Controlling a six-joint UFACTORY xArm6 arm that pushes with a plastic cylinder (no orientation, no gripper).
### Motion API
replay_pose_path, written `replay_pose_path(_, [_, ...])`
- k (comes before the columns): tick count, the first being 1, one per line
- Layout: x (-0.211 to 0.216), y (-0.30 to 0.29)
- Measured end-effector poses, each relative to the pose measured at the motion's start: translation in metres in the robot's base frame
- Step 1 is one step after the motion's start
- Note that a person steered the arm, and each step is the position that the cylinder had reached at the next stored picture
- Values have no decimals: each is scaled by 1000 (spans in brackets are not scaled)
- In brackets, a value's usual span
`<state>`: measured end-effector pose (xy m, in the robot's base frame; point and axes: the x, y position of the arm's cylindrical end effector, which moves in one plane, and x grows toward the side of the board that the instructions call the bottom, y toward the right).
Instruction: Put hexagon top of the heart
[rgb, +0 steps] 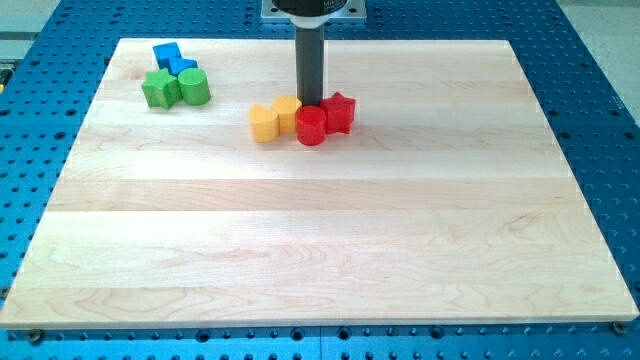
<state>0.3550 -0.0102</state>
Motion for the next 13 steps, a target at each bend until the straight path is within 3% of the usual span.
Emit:
replay_pose_path(2, [59, -6])
replay_pose_path(4, [67, -43])
replay_pose_path(7, [66, -39])
replay_pose_path(10, [-39, -47])
replay_pose_path(13, [-44, -48])
